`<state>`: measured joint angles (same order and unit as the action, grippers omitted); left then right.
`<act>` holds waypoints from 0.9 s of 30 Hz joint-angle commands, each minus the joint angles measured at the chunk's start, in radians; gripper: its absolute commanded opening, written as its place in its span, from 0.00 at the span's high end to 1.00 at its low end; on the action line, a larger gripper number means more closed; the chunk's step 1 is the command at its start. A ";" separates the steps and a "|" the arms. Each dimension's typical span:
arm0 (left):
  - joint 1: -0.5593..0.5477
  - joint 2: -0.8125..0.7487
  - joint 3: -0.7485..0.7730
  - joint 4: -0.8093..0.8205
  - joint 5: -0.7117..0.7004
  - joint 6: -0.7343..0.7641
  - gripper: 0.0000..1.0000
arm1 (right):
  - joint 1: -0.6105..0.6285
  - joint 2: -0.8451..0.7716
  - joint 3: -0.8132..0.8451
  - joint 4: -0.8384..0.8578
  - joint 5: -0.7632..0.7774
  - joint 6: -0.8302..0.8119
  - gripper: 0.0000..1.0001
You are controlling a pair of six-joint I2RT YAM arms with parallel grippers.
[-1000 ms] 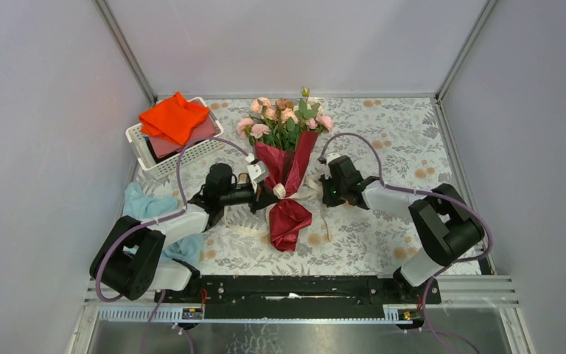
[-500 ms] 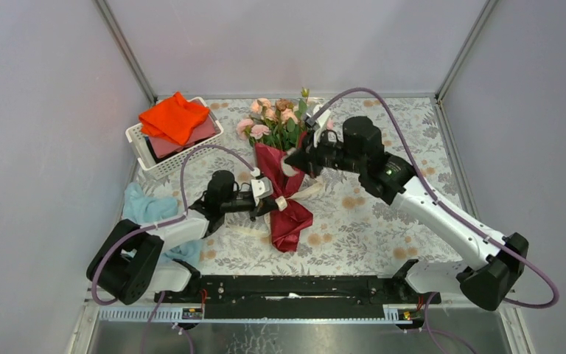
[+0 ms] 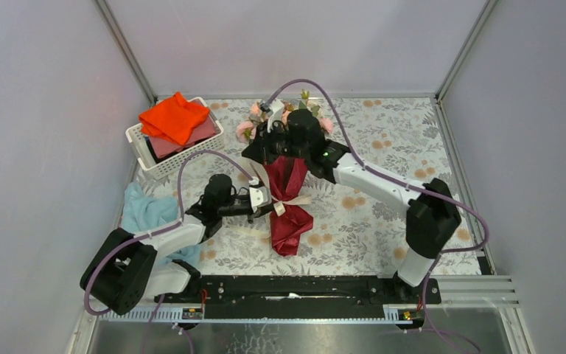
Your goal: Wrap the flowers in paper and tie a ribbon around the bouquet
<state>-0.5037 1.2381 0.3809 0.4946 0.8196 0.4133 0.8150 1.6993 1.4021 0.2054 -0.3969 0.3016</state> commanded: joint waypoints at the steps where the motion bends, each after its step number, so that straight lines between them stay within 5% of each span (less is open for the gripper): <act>1: -0.007 -0.020 -0.018 0.012 0.010 0.040 1.00 | 0.012 0.064 0.167 -0.160 0.015 -0.014 0.58; 3: -0.007 -0.019 -0.021 0.012 0.011 0.039 1.00 | 0.010 0.084 0.271 -0.388 -0.015 -0.166 0.08; 4: -0.007 -0.020 -0.022 0.012 0.010 0.041 1.00 | 0.008 0.065 0.278 -0.445 0.009 -0.242 0.01; 9: -0.006 -0.020 -0.033 0.026 0.015 0.042 1.00 | -0.066 -0.245 -0.094 -0.250 -0.053 -0.554 0.00; 12: -0.007 -0.021 -0.039 0.031 0.021 0.044 1.00 | -0.134 -0.419 -0.338 -0.090 -0.381 -0.697 0.00; 15: -0.007 -0.021 -0.036 0.027 0.023 0.045 1.00 | -0.136 -0.438 -0.403 -0.274 -0.746 -0.976 0.00; 20: -0.007 -0.020 -0.032 0.016 0.024 0.054 1.00 | -0.125 -0.286 -0.308 -0.572 -0.693 -1.255 0.03; 22: -0.007 -0.021 -0.030 0.008 0.025 0.054 1.00 | -0.107 -0.254 -0.306 -0.540 -0.647 -1.272 0.05; 27: -0.007 -0.020 -0.025 0.001 0.024 0.055 1.00 | -0.080 -0.233 -0.422 -0.127 -0.639 -1.014 0.21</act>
<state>-0.5041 1.2327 0.3538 0.4919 0.8261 0.4446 0.7055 1.4811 1.0229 -0.1955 -1.0080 -0.8112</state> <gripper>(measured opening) 0.008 0.861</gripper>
